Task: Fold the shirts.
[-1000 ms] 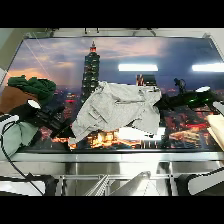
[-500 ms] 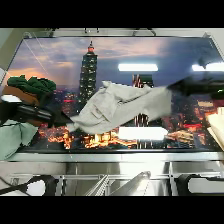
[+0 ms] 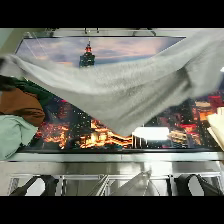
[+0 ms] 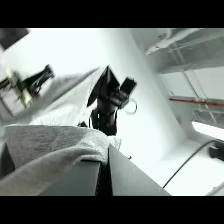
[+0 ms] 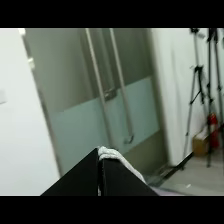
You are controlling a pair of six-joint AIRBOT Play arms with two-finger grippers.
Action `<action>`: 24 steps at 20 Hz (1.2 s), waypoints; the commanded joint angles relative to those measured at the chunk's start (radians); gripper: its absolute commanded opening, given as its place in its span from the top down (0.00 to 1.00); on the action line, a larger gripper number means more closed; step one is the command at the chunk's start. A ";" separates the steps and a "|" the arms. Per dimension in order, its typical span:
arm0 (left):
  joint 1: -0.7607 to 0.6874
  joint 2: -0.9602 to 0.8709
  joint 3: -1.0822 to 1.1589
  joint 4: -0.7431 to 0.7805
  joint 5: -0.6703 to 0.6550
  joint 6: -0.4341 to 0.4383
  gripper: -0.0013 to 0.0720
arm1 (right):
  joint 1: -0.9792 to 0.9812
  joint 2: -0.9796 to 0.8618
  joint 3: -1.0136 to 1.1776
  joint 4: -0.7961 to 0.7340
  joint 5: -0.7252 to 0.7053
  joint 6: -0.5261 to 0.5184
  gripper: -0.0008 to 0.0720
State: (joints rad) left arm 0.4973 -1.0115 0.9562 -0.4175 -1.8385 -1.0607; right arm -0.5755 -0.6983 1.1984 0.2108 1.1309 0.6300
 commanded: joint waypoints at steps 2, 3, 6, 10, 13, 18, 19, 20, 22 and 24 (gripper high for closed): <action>0.027 0.072 0.172 -0.215 -0.016 0.002 0.94 | -0.027 0.222 0.001 -0.025 -0.168 -0.032 0.97; 0.035 0.079 0.212 -0.237 -0.016 0.004 0.94 | -0.027 0.241 0.001 -0.036 -0.195 -0.032 0.97; 0.113 0.073 0.323 -0.193 -0.014 0.032 0.94 | -0.026 0.257 0.001 -0.153 -0.244 0.033 0.97; 0.212 0.062 0.367 -0.167 -0.014 0.031 0.94 | -0.026 0.262 0.001 -0.177 -0.211 0.020 0.97; 0.237 0.062 0.310 0.021 0.029 0.012 0.94 | -0.026 0.220 0.001 -0.216 -0.152 0.041 0.97; 0.229 0.031 0.158 0.078 0.037 0.012 0.95 | -0.029 0.156 0.001 -0.254 -0.140 0.055 0.97; 0.246 0.025 0.139 0.077 0.043 0.013 0.96 | -0.037 0.160 0.001 -0.305 -0.157 0.065 0.97; 0.270 0.025 0.115 0.077 0.059 0.012 0.96 | -0.048 0.163 0.001 -0.371 -0.157 0.111 0.97; 0.300 0.026 0.084 0.076 0.071 0.011 0.95 | -0.060 0.157 0.001 -0.484 -0.090 0.210 0.97; 0.275 0.034 0.090 0.073 0.027 0.000 0.95 | -0.058 0.150 0.001 -0.462 -0.005 0.212 0.97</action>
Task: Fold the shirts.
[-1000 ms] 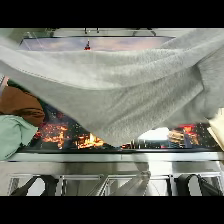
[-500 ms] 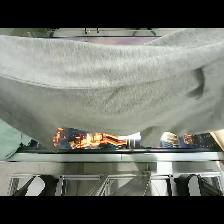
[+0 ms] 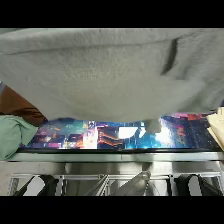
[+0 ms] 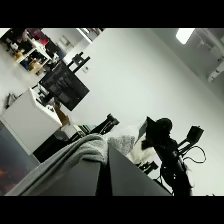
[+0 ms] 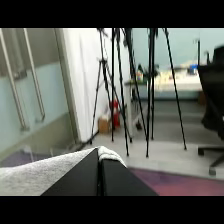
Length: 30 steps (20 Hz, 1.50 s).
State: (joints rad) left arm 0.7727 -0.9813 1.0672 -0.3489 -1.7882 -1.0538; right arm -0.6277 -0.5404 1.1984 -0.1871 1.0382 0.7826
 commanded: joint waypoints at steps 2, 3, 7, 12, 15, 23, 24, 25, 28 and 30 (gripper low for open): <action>-0.047 0.042 0.018 0.004 -0.060 -0.006 0.95 | -0.006 0.014 0.002 -0.006 0.132 0.052 0.97; -0.071 0.070 0.043 -0.012 -0.068 -0.023 0.95 | -0.006 0.042 0.005 -0.009 0.134 0.053 0.97; -0.073 0.192 0.120 -0.260 -0.068 -0.080 0.94 | -0.008 0.129 0.073 -0.057 0.073 0.052 0.97; -0.054 0.044 0.239 0.027 0.021 -0.015 0.94 | 0.011 -0.081 0.132 -0.035 0.085 0.000 0.97; -0.267 -0.184 0.238 0.259 0.127 0.033 0.94 | 0.205 -0.350 0.109 -0.039 0.093 -0.089 0.97; -0.473 -1.020 0.488 0.270 0.206 0.124 0.97 | 0.419 -1.038 0.110 -0.099 -0.078 -0.154 0.97; -0.475 -1.085 0.529 0.273 0.223 0.106 0.97 | 0.422 -1.083 0.110 -0.082 -0.089 -0.159 0.97; -0.475 -1.133 0.566 0.280 0.244 0.082 0.97 | 0.421 -1.121 0.110 -0.053 -0.100 -0.159 0.97; -0.475 -1.239 0.689 0.286 0.285 0.019 0.97 | 0.415 -1.182 0.110 -0.025 -0.121 -0.167 0.97; -0.475 -1.270 0.769 0.387 0.326 -0.038 0.97 | 0.415 -1.204 0.110 -0.026 -0.140 -0.167 0.97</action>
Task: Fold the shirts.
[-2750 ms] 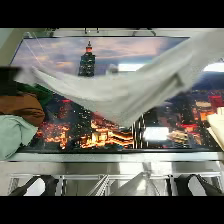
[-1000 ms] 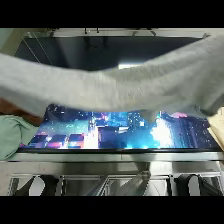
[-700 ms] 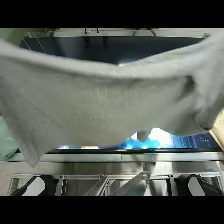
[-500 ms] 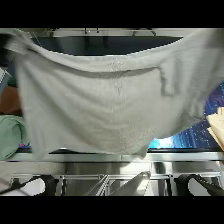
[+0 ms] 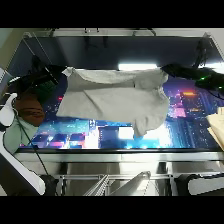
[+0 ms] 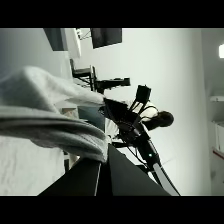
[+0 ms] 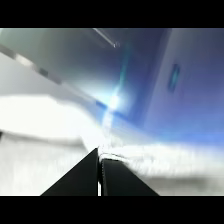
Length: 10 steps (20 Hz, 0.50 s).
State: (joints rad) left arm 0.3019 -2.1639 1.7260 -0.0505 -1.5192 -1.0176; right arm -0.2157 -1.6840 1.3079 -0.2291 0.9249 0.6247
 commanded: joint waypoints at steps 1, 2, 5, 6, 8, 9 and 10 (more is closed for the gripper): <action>-0.005 -0.099 0.149 0.155 0.071 -0.113 0.97 | 0.003 -0.069 0.000 0.016 -0.045 -0.011 0.97; -0.004 -0.112 0.189 0.207 0.072 -0.152 0.97 | 0.003 -0.078 0.000 0.017 -0.064 -0.012 0.97; 0.005 -0.142 0.278 0.244 0.075 -0.196 0.97 | 0.004 -0.104 0.000 0.017 -0.099 -0.031 0.97; 0.010 -0.150 0.297 0.245 0.082 -0.207 0.97 | 0.003 -0.113 0.000 0.015 -0.098 -0.035 0.97; 0.020 -0.158 0.304 0.253 0.108 -0.225 0.97 | 0.002 -0.131 0.000 -0.003 -0.098 -0.035 0.97; 0.023 -0.158 0.302 0.273 0.111 -0.225 0.97 | 0.001 -0.139 0.000 -0.007 -0.092 -0.034 0.97; 0.023 -0.160 0.302 0.305 0.107 -0.225 0.97 | 0.001 -0.144 0.000 -0.007 -0.079 -0.034 0.97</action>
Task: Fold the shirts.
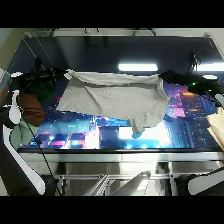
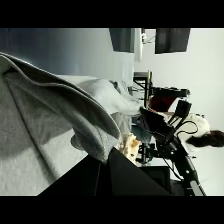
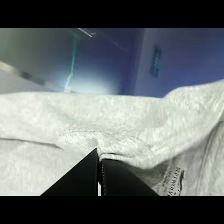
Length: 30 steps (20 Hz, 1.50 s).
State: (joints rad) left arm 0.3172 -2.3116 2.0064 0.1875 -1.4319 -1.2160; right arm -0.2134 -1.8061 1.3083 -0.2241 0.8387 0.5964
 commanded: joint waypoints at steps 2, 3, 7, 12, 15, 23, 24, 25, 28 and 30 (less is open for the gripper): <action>0.008 -0.013 0.022 0.126 0.017 -0.027 0.97 | -0.001 -0.024 0.000 -0.027 0.016 -0.003 0.97; 0.008 -0.013 0.022 0.137 0.020 -0.026 0.97 | -0.001 -0.024 0.000 -0.027 0.014 0.005 0.97; 0.006 -0.013 0.022 0.135 0.056 -0.010 0.96 | -0.001 -0.024 0.000 -0.027 0.007 0.005 0.97; 0.006 -0.013 0.022 0.137 0.065 0.003 0.96 | -0.001 -0.025 0.000 -0.040 0.007 0.010 0.97; 0.003 -0.013 0.022 0.224 0.064 0.004 0.97 | -0.001 -0.036 0.000 -0.196 0.007 0.136 0.97; -0.021 -0.012 0.022 0.397 0.100 0.003 0.97 | -0.003 -0.050 0.000 -0.281 0.026 0.228 0.97; -0.012 -0.012 0.022 0.397 0.099 0.003 0.97 | -0.003 -0.050 0.000 -0.281 0.026 0.232 0.97; -0.010 -0.012 0.022 0.396 0.092 0.003 0.97 | -0.003 -0.050 0.000 -0.281 0.026 0.234 0.97; 0.005 -0.012 0.022 0.394 0.066 0.003 0.97 | -0.003 -0.050 0.000 -0.281 0.034 0.246 0.97; 0.005 -0.012 0.022 0.385 0.062 0.003 0.96 | -0.003 -0.050 0.000 -0.280 0.038 0.246 0.97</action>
State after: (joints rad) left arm 0.3172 -2.3226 2.0289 0.5682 -1.3567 -1.2129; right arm -0.2157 -1.8557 1.3083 -0.5014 0.8696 0.8314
